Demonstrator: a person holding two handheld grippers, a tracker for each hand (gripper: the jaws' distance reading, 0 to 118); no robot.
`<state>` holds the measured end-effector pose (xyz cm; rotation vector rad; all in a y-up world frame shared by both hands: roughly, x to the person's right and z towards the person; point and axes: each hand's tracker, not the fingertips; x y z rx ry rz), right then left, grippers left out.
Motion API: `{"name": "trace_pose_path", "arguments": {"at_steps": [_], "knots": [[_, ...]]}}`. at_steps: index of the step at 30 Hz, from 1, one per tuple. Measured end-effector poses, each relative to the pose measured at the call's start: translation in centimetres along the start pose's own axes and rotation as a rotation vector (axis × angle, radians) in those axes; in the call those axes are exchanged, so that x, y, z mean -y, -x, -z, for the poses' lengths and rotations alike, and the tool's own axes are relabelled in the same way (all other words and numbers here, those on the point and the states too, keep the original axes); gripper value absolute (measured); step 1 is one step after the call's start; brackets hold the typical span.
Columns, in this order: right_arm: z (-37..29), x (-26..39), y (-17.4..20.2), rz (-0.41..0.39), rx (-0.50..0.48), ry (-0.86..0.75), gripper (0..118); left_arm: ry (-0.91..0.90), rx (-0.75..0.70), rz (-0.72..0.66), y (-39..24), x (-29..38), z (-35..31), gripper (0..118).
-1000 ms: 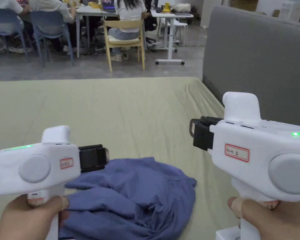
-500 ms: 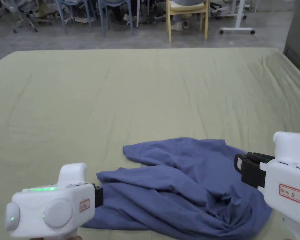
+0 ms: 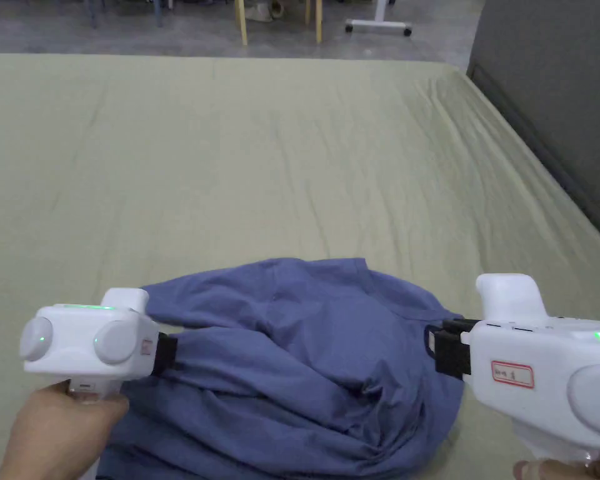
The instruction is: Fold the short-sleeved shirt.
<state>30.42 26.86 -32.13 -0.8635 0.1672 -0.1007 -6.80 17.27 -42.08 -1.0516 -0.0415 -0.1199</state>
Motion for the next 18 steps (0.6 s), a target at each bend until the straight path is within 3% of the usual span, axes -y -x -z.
{"name": "trace_pose_path", "arguments": {"at_steps": [1,2,6,7,8,9,11,13,15,16,17,18], "knots": [[0.7,-0.2,-0.4,0.002,-0.007,0.023,3,-0.051,0.004,0.032,-1.0,-0.1,-1.5,14],[1.3,-0.6,-0.8,0.003,-0.011,0.048,3,-0.054,0.049,0.053,0.1,-1.0,-1.7,4],[3.8,-2.2,-2.5,0.064,-0.065,0.124,3,-0.143,0.160,-0.074,1.3,-1.5,-6.6,4],[4.8,-2.7,-3.0,0.101,-0.119,0.161,36,-0.163,0.188,-0.112,1.7,-1.4,-7.8,4],[5.7,-3.0,-3.5,0.139,-0.114,0.187,92,-0.180,0.209,-0.122,1.9,-1.4,-8.8,4],[7.0,-3.0,-3.7,0.172,-0.097,0.241,118,-0.194,0.218,-0.115,2.0,-1.2,-9.8,4],[8.0,-2.5,-3.5,0.187,-0.143,0.225,115,-0.211,0.186,-0.083,1.4,-0.9,-11.2,4],[10.1,-1.8,-3.4,0.201,-0.055,0.324,117,-0.219,0.176,-0.069,1.5,-0.6,-12.0,4],[11.8,-0.7,-3.7,0.240,-0.065,0.369,113,-0.226,0.173,-0.082,1.7,-0.2,-12.6,4],[12.8,-0.7,-4.4,0.269,-0.070,0.398,85,-0.223,0.176,-0.095,1.9,-0.1,-12.7,4],[13.1,-0.5,-4.7,0.298,-0.069,0.408,36,-0.224,0.175,-0.104,2.2,0.1,-12.8,4],[12.2,-0.5,-4.8,0.308,-0.058,0.351,8,-0.229,0.165,-0.111,2.4,0.4,-13.2,4]]}}
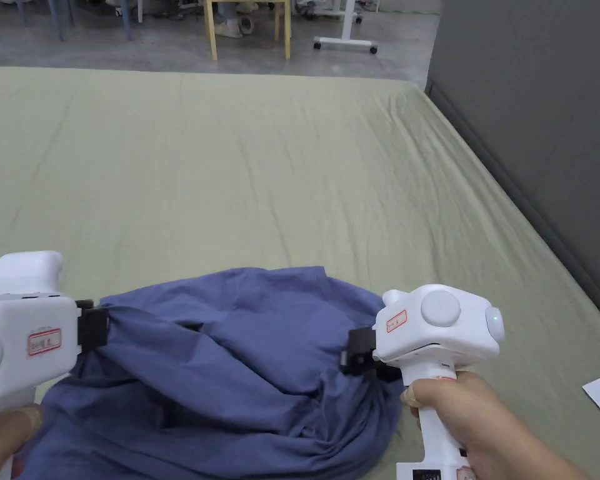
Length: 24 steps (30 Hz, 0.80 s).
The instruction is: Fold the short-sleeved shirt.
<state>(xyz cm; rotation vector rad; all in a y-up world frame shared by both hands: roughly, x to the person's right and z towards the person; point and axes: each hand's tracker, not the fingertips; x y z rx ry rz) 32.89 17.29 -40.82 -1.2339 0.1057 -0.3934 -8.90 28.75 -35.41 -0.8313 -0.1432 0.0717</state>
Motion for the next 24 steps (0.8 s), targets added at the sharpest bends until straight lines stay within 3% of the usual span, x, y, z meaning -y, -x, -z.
{"name": "trace_pose_path", "arguments": {"at_steps": [2,3,8,12,17,19,21,24], "knots": [[-2.7,0.4,0.1,0.010,-0.040,-0.105,8,-0.003,-0.020,-0.017,0.7,0.1,-0.7,4],[-4.1,0.6,0.3,-0.022,-0.041,-0.144,8,-0.014,-0.026,-0.038,1.2,0.1,-1.1,4],[-11.8,0.6,3.6,-0.229,0.030,-0.329,8,-0.116,-0.042,-0.146,2.8,-2.3,-4.2,4],[-19.8,-2.6,7.3,-0.394,0.120,-0.464,8,-0.317,-0.050,-0.201,3.9,-8.9,-9.5,4],[-28.0,-9.7,11.4,-0.418,0.136,-0.534,7,-0.422,-0.029,-0.219,6.4,-19.0,-13.6,4],[-30.3,-12.1,14.3,-0.502,0.245,-0.565,7,-0.453,-0.057,-0.185,6.3,-22.4,-14.5,4],[-31.6,-15.1,16.2,-0.503,0.238,-0.526,7,-0.498,-0.119,-0.100,5.7,-25.0,-14.7,4],[-32.5,-18.9,18.3,-0.480,0.239,-0.455,7,-0.467,-0.158,-0.086,4.4,-27.7,-14.7,4]]}}
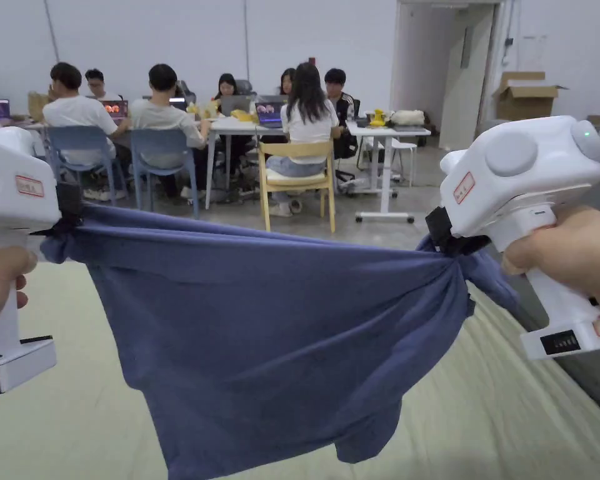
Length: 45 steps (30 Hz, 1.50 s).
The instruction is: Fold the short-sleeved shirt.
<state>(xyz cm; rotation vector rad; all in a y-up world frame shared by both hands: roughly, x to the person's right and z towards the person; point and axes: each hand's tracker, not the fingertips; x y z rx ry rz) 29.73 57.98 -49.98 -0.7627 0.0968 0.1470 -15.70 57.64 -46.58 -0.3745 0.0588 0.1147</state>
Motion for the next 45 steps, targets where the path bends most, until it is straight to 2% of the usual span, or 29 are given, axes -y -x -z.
{"name": "trace_pose_path", "arguments": {"at_steps": [2,7,11,14,17,19,22,23,27,30,32,33,35,39,42,44,45], "knots": [[0.6,-1.8,0.4,-0.016,0.022,0.011,7,0.018,-0.002,-0.025,-0.3,-1.0,0.8,4],[3.4,-4.2,0.9,0.027,-0.001,0.004,7,0.044,-0.060,0.016,1.1,-2.3,5.3,4],[7.4,-2.6,1.2,0.066,-0.009,-0.004,7,0.121,-0.036,-0.099,2.9,0.5,8.5,4],[12.3,0.7,1.3,0.080,-0.022,0.052,7,0.214,-0.041,-0.079,3.6,5.4,10.7,4],[16.0,6.2,2.3,0.059,-0.035,0.099,7,0.323,-0.053,-0.038,4.0,11.7,12.1,4],[17.6,11.2,3.1,0.067,-0.032,0.089,7,0.424,-0.052,-0.027,4.8,16.2,12.3,4],[17.6,18.5,4.4,0.040,-0.054,0.106,7,0.466,-0.043,-0.006,5.5,21.9,10.6,4],[17.3,20.6,4.6,0.061,-0.059,0.128,7,0.487,-0.026,0.010,5.7,23.4,9.7,4],[14.5,29.8,5.0,0.232,-0.119,0.231,7,0.548,0.025,-0.004,7.6,29.4,4.2,4],[11.9,34.9,5.9,0.296,-0.140,0.260,7,0.597,0.034,-0.040,9.4,32.6,0.4,4],[10.9,37.4,6.3,0.338,-0.165,0.287,7,0.609,0.019,-0.032,10.1,34.4,-1.5,4],[10.5,38.8,6.5,0.383,-0.170,0.304,7,0.624,0.006,-0.029,10.5,35.5,-2.4,4],[10.3,41.0,7.0,0.454,-0.178,0.337,7,0.648,0.003,-0.066,11.3,37.3,-3.4,4],[11.6,44.9,7.2,0.544,-0.194,0.400,8,0.704,-0.032,-0.127,11.9,40.6,-4.1,4],[12.9,46.8,6.9,0.549,-0.204,0.385,8,0.768,-0.065,-0.146,12.5,43.4,-3.1,4],[13.2,47.0,7.2,0.515,-0.207,0.358,7,0.720,-0.058,-0.180,12.7,44.4,-2.9,4],[13.0,46.8,7.6,0.472,-0.193,0.342,8,0.722,-0.066,-0.171,12.4,44.4,-2.8,4]]}}
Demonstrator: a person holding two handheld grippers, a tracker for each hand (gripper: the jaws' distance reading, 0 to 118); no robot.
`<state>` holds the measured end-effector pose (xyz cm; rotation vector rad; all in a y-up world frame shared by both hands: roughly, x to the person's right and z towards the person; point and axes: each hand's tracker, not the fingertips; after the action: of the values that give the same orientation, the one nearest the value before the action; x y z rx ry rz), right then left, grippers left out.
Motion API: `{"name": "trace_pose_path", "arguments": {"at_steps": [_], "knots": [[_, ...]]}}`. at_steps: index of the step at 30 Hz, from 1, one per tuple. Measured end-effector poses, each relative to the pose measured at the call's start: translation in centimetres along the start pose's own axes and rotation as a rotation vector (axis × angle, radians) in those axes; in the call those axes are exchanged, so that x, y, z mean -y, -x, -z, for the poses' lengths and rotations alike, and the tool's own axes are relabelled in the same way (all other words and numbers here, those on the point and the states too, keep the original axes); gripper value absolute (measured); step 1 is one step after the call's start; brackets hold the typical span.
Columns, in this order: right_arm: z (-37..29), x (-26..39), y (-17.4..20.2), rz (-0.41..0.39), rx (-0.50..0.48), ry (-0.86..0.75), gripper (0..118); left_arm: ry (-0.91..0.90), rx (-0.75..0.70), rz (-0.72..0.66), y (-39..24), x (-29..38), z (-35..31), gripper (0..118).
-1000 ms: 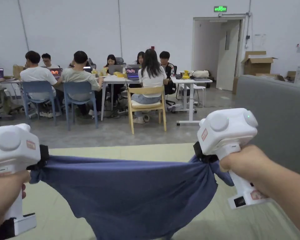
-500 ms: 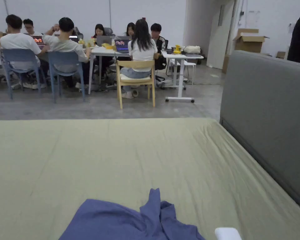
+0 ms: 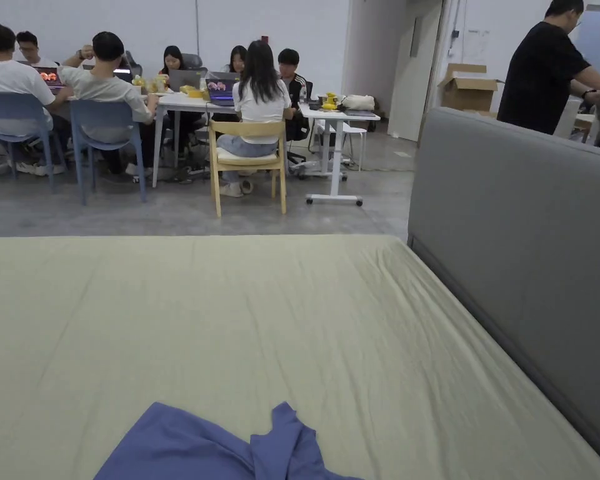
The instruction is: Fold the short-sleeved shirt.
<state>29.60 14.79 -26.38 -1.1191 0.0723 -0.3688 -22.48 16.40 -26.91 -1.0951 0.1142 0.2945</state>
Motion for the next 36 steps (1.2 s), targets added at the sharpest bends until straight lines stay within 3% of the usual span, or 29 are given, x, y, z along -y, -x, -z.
{"name": "trace_pose_path", "arguments": {"at_steps": [3,5,6,7,8,9,10,11,13,17,18,19,20,24,25,26,27,29,30,34,35,36], "knots": [[0.0,0.3,1.1,-0.120,0.050,-0.012,8,-0.007,-0.051,0.031,-0.9,0.0,-0.1,4],[-0.1,0.2,1.3,-0.155,0.055,-0.010,18,-0.003,-0.055,0.026,-1.0,-0.4,-0.2,6],[-0.6,-0.5,1.5,-0.162,0.052,0.020,24,0.013,-0.045,0.009,-0.9,-0.9,-0.7,14],[-1.6,-1.5,1.7,-0.156,0.039,0.066,44,0.010,0.009,-0.068,-0.5,-1.3,-2.1,50],[-3.4,-2.5,1.8,-0.124,0.002,0.091,74,-0.021,0.068,-0.134,-0.3,-1.7,-3.8,97],[-5.7,-3.5,1.8,-0.095,-0.034,0.031,105,-0.113,0.151,-0.169,-0.2,-1.6,-6.0,118],[-8.2,-4.1,2.0,-0.090,-0.073,-0.092,118,-0.250,0.221,-0.180,-0.1,-1.3,-8.9,118],[-11.0,-4.3,2.3,-0.112,-0.089,-0.234,118,-0.323,0.217,-0.184,0.2,-1.2,-11.4,118],[-14.8,-4.5,3.2,-0.133,-0.074,-0.351,118,-0.395,0.206,-0.143,0.1,0.3,-15.2,118],[-15.9,-2.5,4.6,-0.200,-0.033,-0.322,115,-0.205,0.049,-0.033,-1.4,3.2,-13.2,116],[-15.7,-1.6,5.1,-0.234,-0.017,-0.322,98,-0.192,0.025,-0.034,-1.5,4.5,-12.7,96],[-15.6,-0.6,5.5,-0.262,-0.016,-0.344,48,-0.198,0.066,-0.055,-0.4,4.7,-11.2,15],[-15.2,0.2,6.0,-0.303,-0.004,-0.336,16,-0.193,0.075,-0.057,-0.1,5.3,-10.5,0],[-13.7,2.5,7.5,-0.373,-0.063,-0.209,12,-0.144,-0.013,-0.024,-0.9,5.5,-8.5,0],[-13.2,2.2,7.0,-0.375,-0.063,-0.220,12,-0.154,-0.051,-0.031,-1.0,5.1,-8.1,24],[-13.2,2.2,7.2,-0.385,-0.064,-0.223,12,-0.179,-0.072,-0.038,-0.9,4.7,-7.8,82],[-13.3,2.1,7.3,-0.401,-0.054,-0.228,12,-0.200,-0.074,-0.052,0.1,3.5,-7.3,118],[-13.2,1.4,7.1,-0.399,-0.036,-0.237,12,-0.145,-0.117,-0.047,0.8,2.4,-5.4,118],[-13.1,0.9,6.9,-0.380,-0.034,-0.248,12,-0.213,-0.106,-0.060,1.3,1.6,-4.3,118],[-12.2,-1.3,6.3,-0.336,-0.024,-0.240,12,-0.025,-0.145,0.038,0.3,0.1,1.0,118],[-11.9,-1.8,6.2,-0.336,-0.015,-0.239,12,-0.027,-0.161,0.075,-0.7,1.0,1.0,116],[-11.3,-2.7,6.2,-0.351,0.000,-0.233,12,-0.041,-0.148,0.101,-1.4,1.4,1.1,98]]}}
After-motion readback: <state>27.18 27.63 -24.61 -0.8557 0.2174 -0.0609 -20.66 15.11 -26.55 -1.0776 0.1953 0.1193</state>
